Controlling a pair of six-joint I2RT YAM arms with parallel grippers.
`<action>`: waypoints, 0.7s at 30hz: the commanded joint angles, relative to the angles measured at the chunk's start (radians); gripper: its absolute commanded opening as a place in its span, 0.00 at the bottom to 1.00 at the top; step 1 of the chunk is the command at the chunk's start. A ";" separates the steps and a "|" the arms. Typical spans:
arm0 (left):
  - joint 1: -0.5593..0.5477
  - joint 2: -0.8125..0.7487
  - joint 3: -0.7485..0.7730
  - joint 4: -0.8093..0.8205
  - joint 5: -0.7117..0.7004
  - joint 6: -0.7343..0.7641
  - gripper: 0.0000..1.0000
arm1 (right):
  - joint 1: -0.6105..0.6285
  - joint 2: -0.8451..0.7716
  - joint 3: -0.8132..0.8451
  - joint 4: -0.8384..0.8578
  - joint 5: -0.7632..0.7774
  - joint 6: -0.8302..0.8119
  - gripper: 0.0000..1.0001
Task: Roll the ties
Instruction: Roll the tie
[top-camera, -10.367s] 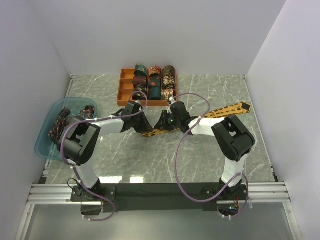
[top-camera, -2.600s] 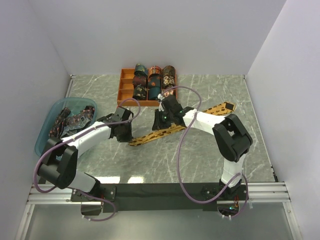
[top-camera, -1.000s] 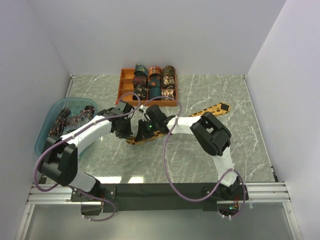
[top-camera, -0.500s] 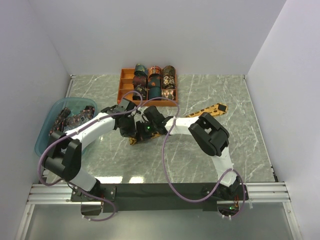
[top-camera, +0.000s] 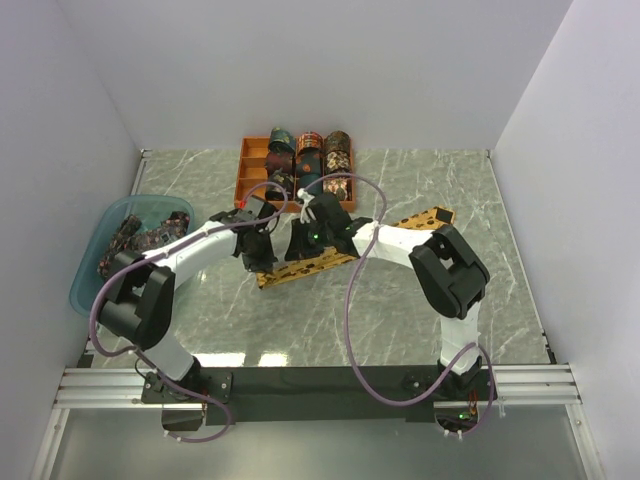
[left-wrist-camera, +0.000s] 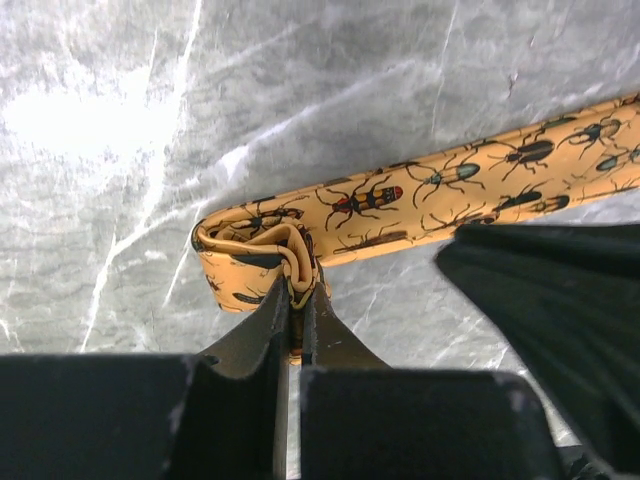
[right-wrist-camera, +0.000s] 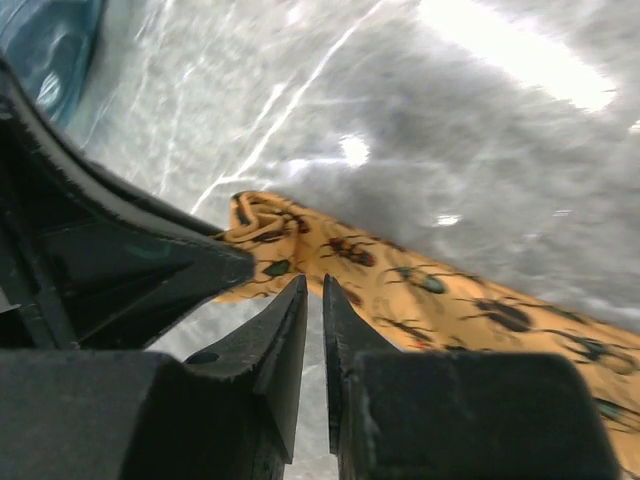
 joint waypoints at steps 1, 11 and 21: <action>-0.004 0.015 0.042 0.030 -0.029 -0.024 0.06 | -0.017 -0.048 -0.015 -0.018 0.035 -0.026 0.20; -0.004 0.070 0.070 0.045 0.007 -0.016 0.26 | -0.019 -0.051 -0.038 0.002 0.023 0.000 0.24; -0.005 0.054 0.067 0.057 0.015 -0.020 0.48 | -0.021 -0.077 -0.090 0.080 0.008 0.029 0.36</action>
